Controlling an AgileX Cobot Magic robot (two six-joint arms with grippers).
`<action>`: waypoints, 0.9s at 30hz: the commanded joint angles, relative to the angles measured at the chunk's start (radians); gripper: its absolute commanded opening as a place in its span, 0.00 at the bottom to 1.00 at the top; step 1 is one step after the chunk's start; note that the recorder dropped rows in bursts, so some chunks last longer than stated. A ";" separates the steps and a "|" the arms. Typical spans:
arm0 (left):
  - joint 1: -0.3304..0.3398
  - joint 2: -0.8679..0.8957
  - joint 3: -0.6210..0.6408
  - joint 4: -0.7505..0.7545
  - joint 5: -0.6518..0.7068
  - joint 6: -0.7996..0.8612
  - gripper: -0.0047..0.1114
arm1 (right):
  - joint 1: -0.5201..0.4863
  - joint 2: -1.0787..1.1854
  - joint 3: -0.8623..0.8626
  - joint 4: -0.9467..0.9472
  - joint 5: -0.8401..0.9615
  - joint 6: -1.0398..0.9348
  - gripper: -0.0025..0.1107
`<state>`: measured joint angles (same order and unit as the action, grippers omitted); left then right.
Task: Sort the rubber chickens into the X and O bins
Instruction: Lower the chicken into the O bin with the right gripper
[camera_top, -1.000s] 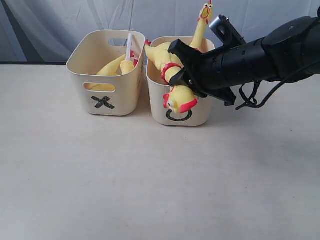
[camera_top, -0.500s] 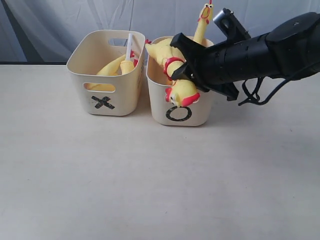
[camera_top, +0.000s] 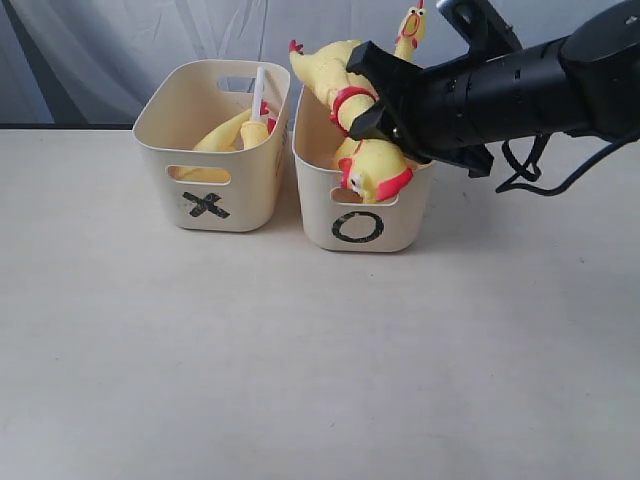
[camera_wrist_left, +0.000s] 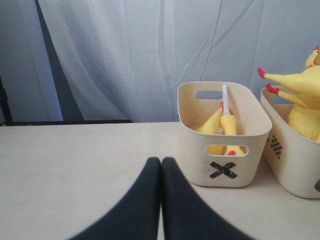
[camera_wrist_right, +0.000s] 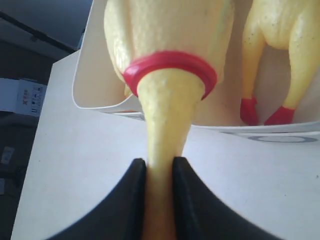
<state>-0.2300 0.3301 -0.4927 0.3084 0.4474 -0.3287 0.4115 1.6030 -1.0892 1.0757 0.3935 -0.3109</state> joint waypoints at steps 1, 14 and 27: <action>-0.002 -0.005 0.004 -0.001 -0.005 0.000 0.04 | -0.004 -0.013 -0.003 -0.162 -0.008 0.115 0.01; -0.002 -0.005 0.004 -0.001 -0.005 0.000 0.04 | -0.004 -0.011 -0.003 -0.407 -0.029 0.234 0.01; -0.002 -0.005 0.004 0.002 -0.005 0.000 0.04 | -0.004 -0.006 -0.003 -0.466 -0.029 0.234 0.13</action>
<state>-0.2300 0.3301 -0.4927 0.3084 0.4474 -0.3287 0.4115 1.6030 -1.0892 0.6160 0.3931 -0.0706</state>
